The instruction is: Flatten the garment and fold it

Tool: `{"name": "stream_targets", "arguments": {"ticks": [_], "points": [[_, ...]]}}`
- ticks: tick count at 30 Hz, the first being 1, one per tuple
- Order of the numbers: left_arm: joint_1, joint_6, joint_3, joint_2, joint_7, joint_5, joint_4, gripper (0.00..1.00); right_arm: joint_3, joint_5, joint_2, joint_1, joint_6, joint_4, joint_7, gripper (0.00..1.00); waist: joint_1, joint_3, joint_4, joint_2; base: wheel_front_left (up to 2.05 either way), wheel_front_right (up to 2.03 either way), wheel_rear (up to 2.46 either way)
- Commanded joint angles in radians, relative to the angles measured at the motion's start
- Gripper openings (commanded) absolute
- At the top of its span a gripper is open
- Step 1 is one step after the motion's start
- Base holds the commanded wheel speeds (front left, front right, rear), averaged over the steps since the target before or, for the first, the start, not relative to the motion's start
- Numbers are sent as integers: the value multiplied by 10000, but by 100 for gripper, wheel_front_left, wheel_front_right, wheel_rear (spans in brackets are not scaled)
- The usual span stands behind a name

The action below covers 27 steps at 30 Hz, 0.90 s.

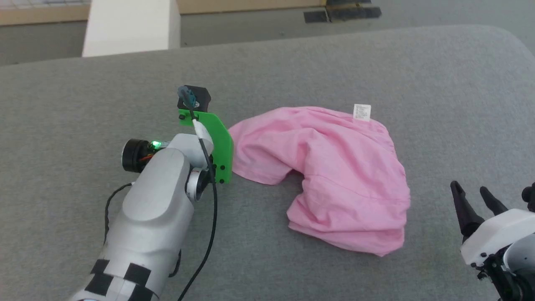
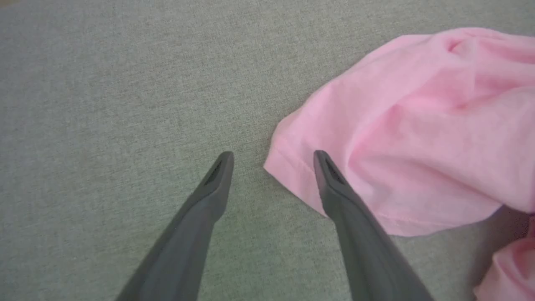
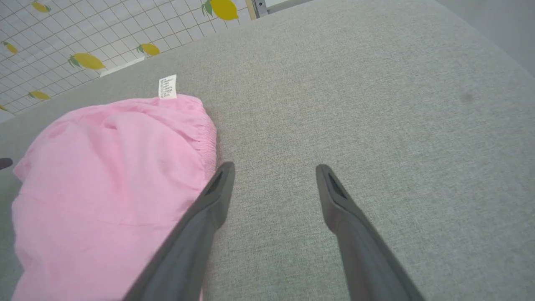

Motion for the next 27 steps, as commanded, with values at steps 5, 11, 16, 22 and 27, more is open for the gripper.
{"name": "stream_targets", "arguments": {"ticks": [5,11,16,22,27], "points": [[-346,-99,-224,102,321,111,781,100,52,161,2,-324,-13,441,-414,100,0,821,-651,0,0,0,0],[-203,-465,-95,-47,297,-413,975,0,41,125,2,-407,-13,736,-623,100,0,700,-336,0,0,0,0],[-159,-365,831,155,-1119,-1065,74,0,98,127,2,-352,-13,857,-637,100,0,296,106,0,0,0,0],[1003,13,1771,901,-1763,-1555,-1403,0,69,96,3,-158,-13,862,-596,100,0,-182,610,0,0,0,0],[2856,594,2284,1090,-1468,-2006,-1990,0,30,65,3,-89,-13,741,-500,100,0,-247,895,0,0,0,0]]}}
